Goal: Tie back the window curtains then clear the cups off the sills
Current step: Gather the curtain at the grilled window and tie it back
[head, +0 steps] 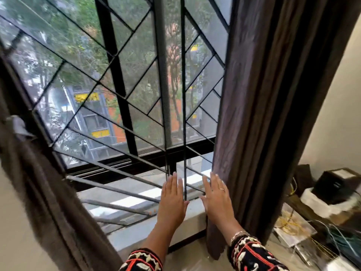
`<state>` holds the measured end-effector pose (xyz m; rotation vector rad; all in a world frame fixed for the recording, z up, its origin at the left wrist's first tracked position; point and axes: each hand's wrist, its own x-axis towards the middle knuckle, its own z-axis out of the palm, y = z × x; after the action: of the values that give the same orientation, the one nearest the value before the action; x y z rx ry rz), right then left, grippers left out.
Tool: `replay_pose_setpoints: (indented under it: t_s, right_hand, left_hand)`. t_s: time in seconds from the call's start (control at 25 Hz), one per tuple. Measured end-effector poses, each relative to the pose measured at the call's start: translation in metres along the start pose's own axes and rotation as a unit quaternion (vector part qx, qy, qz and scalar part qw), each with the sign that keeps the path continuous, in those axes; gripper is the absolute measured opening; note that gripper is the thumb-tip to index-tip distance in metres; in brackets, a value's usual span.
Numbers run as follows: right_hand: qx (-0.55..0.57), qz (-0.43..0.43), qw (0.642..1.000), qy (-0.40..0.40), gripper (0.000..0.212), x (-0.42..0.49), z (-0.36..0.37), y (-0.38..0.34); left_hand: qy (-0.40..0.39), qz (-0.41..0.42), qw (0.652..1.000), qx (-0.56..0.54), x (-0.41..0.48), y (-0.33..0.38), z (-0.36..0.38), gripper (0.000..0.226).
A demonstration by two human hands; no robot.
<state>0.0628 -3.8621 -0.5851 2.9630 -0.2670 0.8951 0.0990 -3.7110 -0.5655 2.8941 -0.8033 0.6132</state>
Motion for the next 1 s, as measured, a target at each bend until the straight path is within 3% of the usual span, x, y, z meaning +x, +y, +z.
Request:
replay_pose_setpoints:
  t_s: [0.2,0.32,0.52,0.76,0.84,1.0]
  right_hand:
    - [-0.013,-0.011,0.998,0.054,0.070,0.028,-0.010,0.087]
    - [0.009,-0.021,0.996,0.088,0.073,0.051,-0.022,0.124]
    - [0.023,-0.038,0.988,0.149,0.054,0.096,-0.042,0.156]
    - [0.025,-0.046,0.979,0.195,0.057,0.175,-0.085,0.169]
    - [0.025,-0.056,0.974,0.219,0.057,0.201,-0.103,0.170]
    - [0.053,-0.043,0.959,0.276,0.058,0.256,-0.141,0.171]
  left_hand:
    - [-0.011,0.053,0.999,-0.004,0.066,0.072,-0.001,0.077]
    - [-0.036,0.058,0.997,-0.024,0.097,0.107,-0.003,0.090]
    - [0.056,0.055,0.996,-0.052,0.157,0.132,-0.028,0.096]
    - [0.166,0.067,0.981,-0.080,0.242,0.137,-0.089,0.054]
    - [0.206,0.049,0.972,-0.107,0.269,0.135,-0.118,0.052]
    - [0.258,0.089,0.949,-0.156,0.327,0.125,-0.171,0.065]
